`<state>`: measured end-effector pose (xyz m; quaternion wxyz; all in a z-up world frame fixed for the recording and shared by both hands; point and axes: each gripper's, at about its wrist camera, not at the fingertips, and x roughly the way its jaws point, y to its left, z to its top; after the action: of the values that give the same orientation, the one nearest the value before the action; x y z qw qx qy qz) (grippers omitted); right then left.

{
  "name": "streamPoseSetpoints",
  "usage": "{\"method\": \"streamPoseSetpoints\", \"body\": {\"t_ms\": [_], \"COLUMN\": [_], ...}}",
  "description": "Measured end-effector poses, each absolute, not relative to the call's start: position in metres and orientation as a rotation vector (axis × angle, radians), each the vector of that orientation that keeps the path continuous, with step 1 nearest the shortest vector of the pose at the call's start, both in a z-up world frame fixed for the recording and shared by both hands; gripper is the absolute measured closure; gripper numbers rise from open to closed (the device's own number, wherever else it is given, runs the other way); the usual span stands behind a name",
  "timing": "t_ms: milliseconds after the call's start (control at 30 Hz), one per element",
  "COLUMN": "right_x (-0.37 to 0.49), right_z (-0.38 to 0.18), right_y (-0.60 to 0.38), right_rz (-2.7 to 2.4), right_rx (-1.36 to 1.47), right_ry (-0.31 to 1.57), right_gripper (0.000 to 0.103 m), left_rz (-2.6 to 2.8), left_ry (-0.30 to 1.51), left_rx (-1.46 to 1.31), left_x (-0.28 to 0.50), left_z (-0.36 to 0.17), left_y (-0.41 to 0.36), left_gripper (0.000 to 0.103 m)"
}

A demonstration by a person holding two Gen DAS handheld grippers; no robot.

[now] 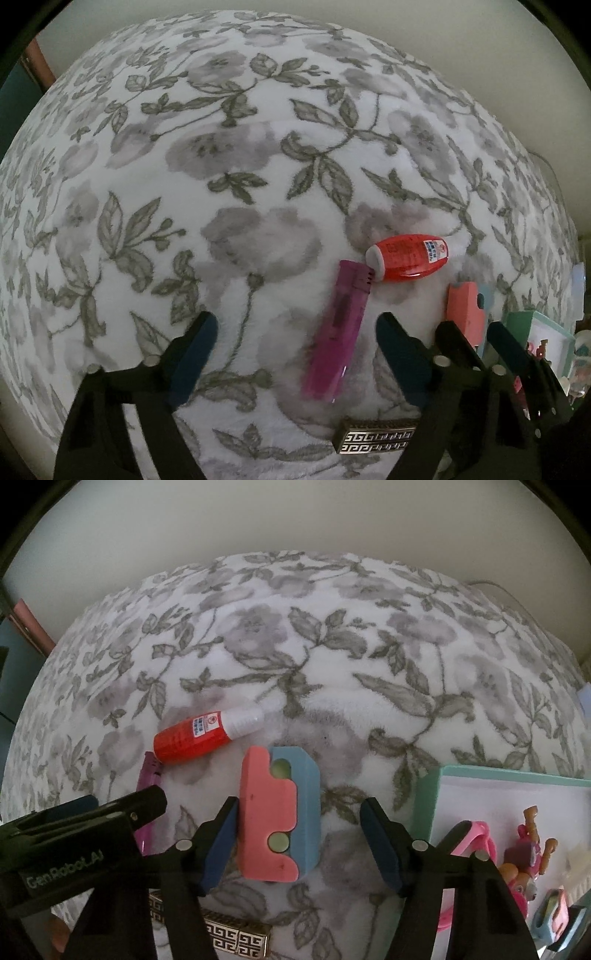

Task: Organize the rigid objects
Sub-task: 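Grasp the pink-blue foam block with the right tool while the left tool grasps the purple lighter, then lift and carry the purple lighter and pink-blue block over the tray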

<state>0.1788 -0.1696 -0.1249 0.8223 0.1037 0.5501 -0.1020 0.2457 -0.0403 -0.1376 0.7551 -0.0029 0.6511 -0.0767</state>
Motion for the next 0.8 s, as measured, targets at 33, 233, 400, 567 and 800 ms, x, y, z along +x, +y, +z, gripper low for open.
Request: {"method": "streamPoseSetpoints", "body": {"t_ms": [33,233,400,567,800], "right_x": [0.178,0.179,0.18,0.179,0.175], "right_z": [-0.125,-0.125,-0.125,-0.123,-0.122], "right_y": [-0.17,-0.167,-0.169,-0.17,-0.169], "right_rz": [-0.216,-0.22,-0.233,-0.235,-0.229], "right_rx": [0.217,0.189,0.199,0.201,0.204], "right_ry": [1.171,1.174,1.167,1.163,1.161], "right_gripper": [0.034,0.038,0.048,0.054,0.058], "left_rz": [-0.169,-0.159,-0.151,-0.151,-0.147], "left_ry": [1.417,1.396,1.383,1.381,1.391], "left_rx": [-0.003,0.04,0.077,0.064,0.032], "left_x": [0.245,0.247,0.249,0.253,0.253], "left_z": [-0.138,-0.134,-0.132,-0.13,-0.129], "left_y": [-0.042,-0.051,-0.051,-0.049,-0.036], "left_gripper": [0.019,0.042,0.063,0.08,0.082]}}
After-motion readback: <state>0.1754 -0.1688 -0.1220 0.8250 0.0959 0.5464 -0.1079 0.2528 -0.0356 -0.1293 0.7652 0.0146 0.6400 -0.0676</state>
